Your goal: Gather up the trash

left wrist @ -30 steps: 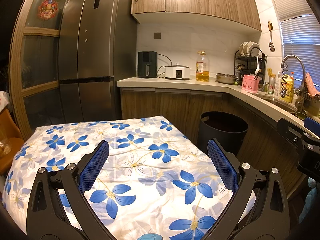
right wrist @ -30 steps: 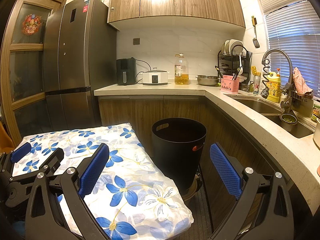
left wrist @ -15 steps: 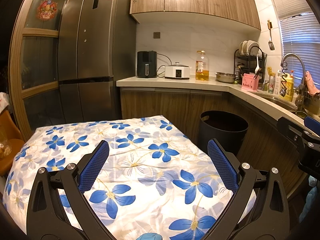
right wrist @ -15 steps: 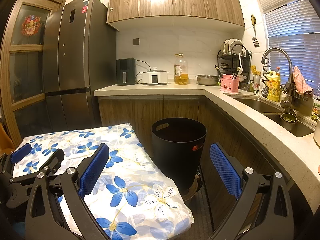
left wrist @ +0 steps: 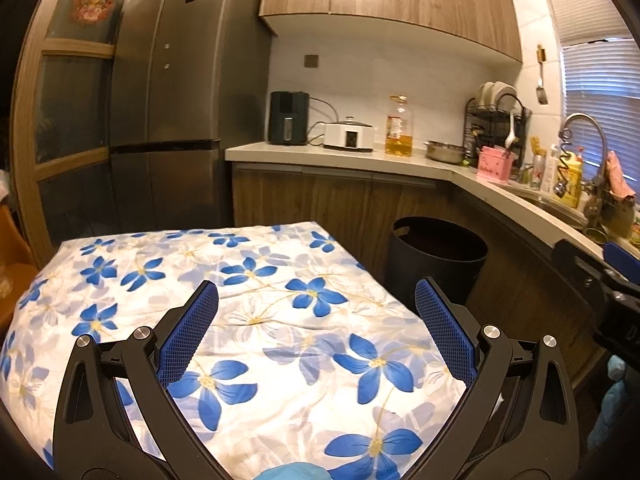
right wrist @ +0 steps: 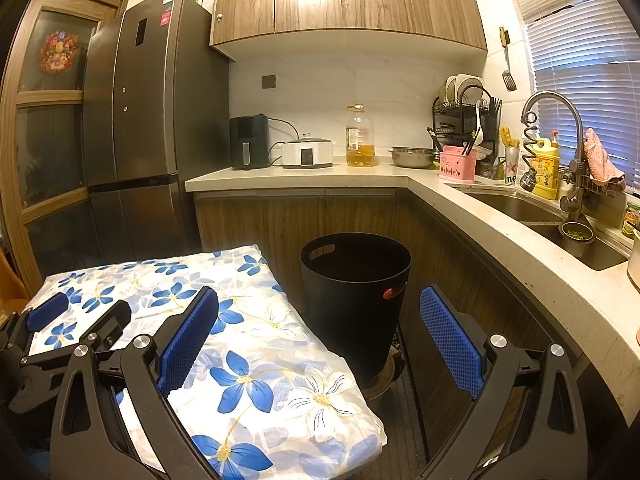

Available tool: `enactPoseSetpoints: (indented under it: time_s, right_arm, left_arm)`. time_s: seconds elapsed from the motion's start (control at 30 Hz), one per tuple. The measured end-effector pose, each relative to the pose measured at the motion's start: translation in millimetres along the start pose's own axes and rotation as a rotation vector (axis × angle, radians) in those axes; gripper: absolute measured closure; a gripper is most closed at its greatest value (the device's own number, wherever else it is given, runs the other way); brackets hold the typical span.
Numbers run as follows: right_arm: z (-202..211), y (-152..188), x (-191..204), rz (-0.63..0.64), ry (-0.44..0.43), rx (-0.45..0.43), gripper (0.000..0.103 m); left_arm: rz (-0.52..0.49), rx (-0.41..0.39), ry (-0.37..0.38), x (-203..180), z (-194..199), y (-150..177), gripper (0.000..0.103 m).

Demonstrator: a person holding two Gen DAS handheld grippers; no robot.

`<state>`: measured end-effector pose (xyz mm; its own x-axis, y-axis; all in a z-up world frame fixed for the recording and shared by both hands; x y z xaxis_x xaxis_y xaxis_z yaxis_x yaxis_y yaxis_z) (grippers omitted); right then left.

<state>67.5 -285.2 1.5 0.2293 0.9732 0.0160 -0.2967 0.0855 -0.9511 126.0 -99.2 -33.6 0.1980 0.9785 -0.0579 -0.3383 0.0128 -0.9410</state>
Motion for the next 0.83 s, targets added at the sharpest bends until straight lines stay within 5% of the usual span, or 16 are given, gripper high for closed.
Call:
enactPoseSetpoints:
  time_s: [0.83]
  right_arm:
    - [-0.2, 1.9, -0.7, -0.011, 0.002, 0.003, 0.006]
  left_arm:
    - [-0.038, -0.015, -0.019, -8.2, 7.1, -2.1, 0.006]
Point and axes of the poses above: each gripper's, at about its wrist camera, not at the fingertips, and z roughly against the way its jaws point, x to its left, y to its underside, the point moved 7 cm from there along -z, roughly the way its jaws point
